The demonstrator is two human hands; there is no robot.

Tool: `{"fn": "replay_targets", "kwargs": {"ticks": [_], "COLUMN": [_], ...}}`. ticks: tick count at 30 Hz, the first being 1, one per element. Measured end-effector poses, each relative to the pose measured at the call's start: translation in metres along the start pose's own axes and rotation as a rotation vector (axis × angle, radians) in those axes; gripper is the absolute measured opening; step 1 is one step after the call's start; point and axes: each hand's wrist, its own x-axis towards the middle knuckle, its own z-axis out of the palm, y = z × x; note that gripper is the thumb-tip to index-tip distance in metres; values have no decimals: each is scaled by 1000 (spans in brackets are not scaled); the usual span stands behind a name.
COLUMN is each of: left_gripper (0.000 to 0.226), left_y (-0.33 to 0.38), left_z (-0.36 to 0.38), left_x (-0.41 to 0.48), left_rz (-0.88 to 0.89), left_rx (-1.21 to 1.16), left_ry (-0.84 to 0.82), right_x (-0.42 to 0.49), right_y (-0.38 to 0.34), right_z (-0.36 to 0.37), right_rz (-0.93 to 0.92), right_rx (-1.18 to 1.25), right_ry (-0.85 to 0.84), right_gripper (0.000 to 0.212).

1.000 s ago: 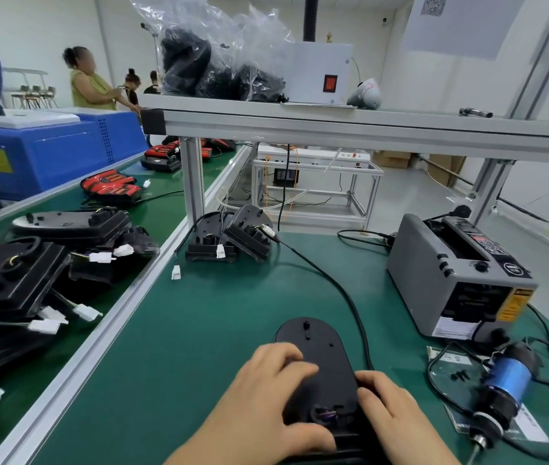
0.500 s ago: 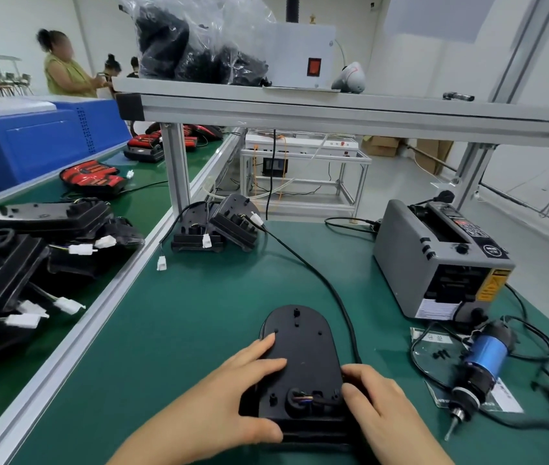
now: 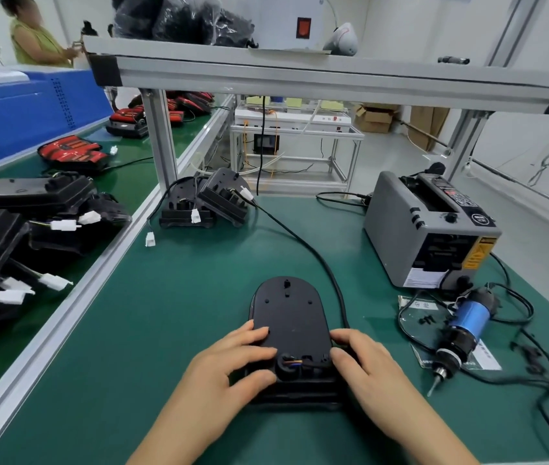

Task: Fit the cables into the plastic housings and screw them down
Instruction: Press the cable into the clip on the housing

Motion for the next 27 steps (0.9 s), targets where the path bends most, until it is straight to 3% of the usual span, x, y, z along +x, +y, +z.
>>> {"fn": "replay_targets", "kwargs": {"ticks": [6,11,17,22,24,27], "left_gripper": [46,32,35,36,35,35], "left_y": [3,5,7,8,9,11], "left_z": [7,15,16,17,18,19], "left_x": [-4,-9,-12,-13,-14,-14], "left_rz": [20,35,57,50,45,46], "left_rx": [52,98,139,161,165,171], "left_ry": [29,74,105,114,117,125], "right_x": [1,-1,-10,-5,-1,13], "right_y": [0,1,8,34,51,76], "right_z": [3,5,-7,-60,-88,-118], "right_rz": [2,-8,-65,-71,2,149], "right_rx": [-12,-28,-29,9,-23,-172], "right_ry": [28,61,76,410,522,529], "right_gripper": [31,34,45,14,18,18]}}
